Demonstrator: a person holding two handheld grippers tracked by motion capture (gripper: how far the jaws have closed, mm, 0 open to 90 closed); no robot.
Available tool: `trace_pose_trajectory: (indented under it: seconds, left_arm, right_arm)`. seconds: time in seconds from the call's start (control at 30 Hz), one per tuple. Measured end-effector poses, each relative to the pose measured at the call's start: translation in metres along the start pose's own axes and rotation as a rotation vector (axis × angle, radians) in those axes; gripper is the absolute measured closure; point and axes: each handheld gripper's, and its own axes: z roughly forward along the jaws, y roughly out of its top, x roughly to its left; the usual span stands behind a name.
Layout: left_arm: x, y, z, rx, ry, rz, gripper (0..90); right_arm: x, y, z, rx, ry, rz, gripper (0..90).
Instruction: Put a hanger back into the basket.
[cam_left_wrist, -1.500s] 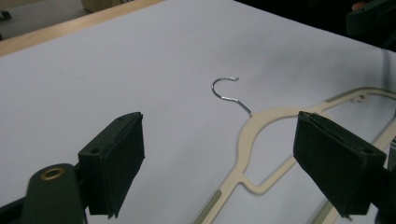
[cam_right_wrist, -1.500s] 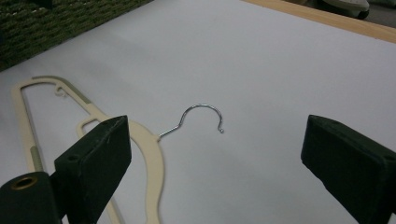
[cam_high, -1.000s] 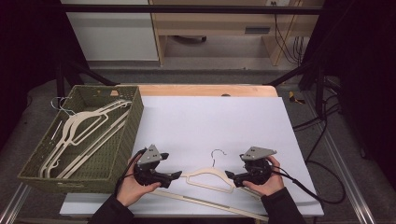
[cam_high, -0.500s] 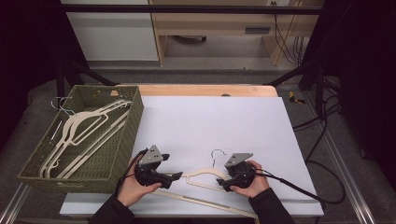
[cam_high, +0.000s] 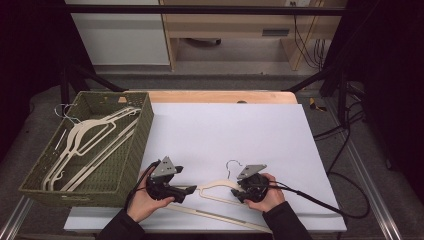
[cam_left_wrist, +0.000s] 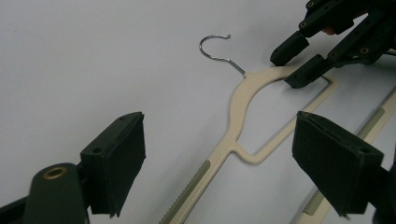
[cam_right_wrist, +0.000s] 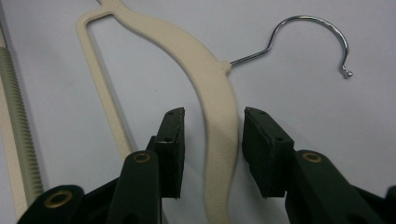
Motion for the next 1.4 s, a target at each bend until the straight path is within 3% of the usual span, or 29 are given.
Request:
trace_pose_trajectory:
  seconds: [0.37,0.4,0.53,0.67,1.03,1.1,1.27,1.37,1.4]
  left_arm:
    - [-0.003,0.004,0.006,0.012,-0.009,0.013,17.7]
    - [-0.003,0.005,0.007,0.015,-0.011,0.015,17.9]
    - [-0.005,0.006,0.011,0.027,-0.018,0.018,18.1]
    - [-0.007,0.011,0.021,0.040,-0.039,0.017,18.5]
    - [-0.012,0.024,0.064,0.154,-0.085,0.057,23.3]
    - [-0.012,0.025,0.068,0.155,-0.090,0.055,23.4]
    - [-0.013,0.024,0.065,0.159,-0.088,0.061,23.8]
    - [-0.014,0.023,0.058,0.130,-0.088,0.062,23.8]
    - [-0.015,0.024,0.055,0.121,-0.089,0.060,23.8]
  right_arm:
    - [-0.003,0.001,0.000,0.012,-0.018,-0.002,72.3]
    - [-0.002,0.002,0.000,0.016,-0.023,0.020,74.2]
    - [-0.003,0.003,0.000,0.017,-0.018,0.012,74.3]
    - [-0.003,0.003,0.000,0.018,-0.018,0.021,74.5]
    - [-0.004,0.004,-0.004,0.031,-0.019,0.008,74.9]
    - [-0.003,0.004,-0.003,0.029,-0.019,0.013,74.8]
    - [-0.004,0.003,-0.003,0.029,-0.017,0.013,74.0]
    - [-0.003,0.003,-0.003,0.032,-0.013,0.029,65.7]
    - [-0.003,0.002,-0.005,0.030,-0.014,0.010,65.2]
